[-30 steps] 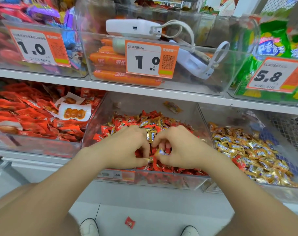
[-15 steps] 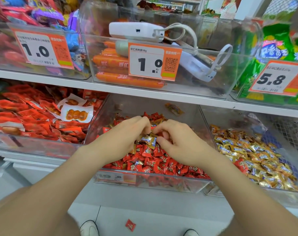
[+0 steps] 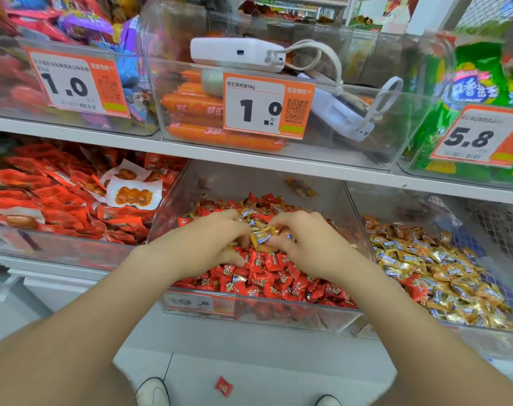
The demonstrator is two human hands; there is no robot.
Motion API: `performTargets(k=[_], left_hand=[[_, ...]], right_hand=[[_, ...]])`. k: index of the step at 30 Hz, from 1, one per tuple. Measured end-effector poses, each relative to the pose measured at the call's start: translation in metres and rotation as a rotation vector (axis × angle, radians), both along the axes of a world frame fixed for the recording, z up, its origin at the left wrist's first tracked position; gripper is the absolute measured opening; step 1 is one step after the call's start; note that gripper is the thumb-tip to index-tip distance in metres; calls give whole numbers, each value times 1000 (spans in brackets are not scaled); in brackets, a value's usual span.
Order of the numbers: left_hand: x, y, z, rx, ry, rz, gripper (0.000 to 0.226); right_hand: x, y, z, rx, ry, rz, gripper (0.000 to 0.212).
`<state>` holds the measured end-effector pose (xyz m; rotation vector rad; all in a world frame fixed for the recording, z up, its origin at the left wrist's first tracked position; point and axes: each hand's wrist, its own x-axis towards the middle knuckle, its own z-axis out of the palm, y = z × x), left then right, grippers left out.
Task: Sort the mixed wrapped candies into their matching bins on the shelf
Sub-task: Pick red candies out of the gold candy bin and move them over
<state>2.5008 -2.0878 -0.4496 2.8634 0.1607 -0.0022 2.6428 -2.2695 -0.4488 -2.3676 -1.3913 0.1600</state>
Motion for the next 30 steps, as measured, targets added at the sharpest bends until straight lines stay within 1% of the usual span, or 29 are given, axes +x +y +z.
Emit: performTargets(k=[2,4,6,8,9,14,16,19,21,24,26,27,29,30], left_hand=[[-1,1,2,-47,-54,7,21],[-4,1,6,-122,-103,8,23],[-7,1,9,-176,-165,31,25],[-8,0,9,-227,-191,66,26],[-8,-1,10,-253,-185,82,26],[-6,0,10,-328,-170,115,24],[-5,0,10,-327,-177,103,23],[-4,1,7,-264,-192,110,29],[-3,5,4,-245,-239,153,27],[-3,12,3,-222,-260,194,7],[-4,13,4,-190,-210,147,12],[-6,13,5,-192,-185,123,10],[-9,11,8,-194,-180,81,8],[-10,12,7,-187,-180,70,11]], right_hand=[[2,-2,4,23,24,-27,31],[2,-5,11,29,55,-29,25],[-1,-7,19,27,136,-39,16],[-3,-9,23,50,199,-82,22],[-5,-9,25,73,198,-113,25],[-10,-2,28,194,112,-230,38],[-9,0,26,203,92,-235,39],[-4,2,21,200,97,-208,41],[-4,1,22,173,176,-185,36],[-6,-1,25,243,383,-176,32],[-5,-1,26,299,446,-202,28],[-4,-1,26,310,472,-211,25],[-3,0,26,328,544,-216,20],[-4,0,26,345,596,-211,18]])
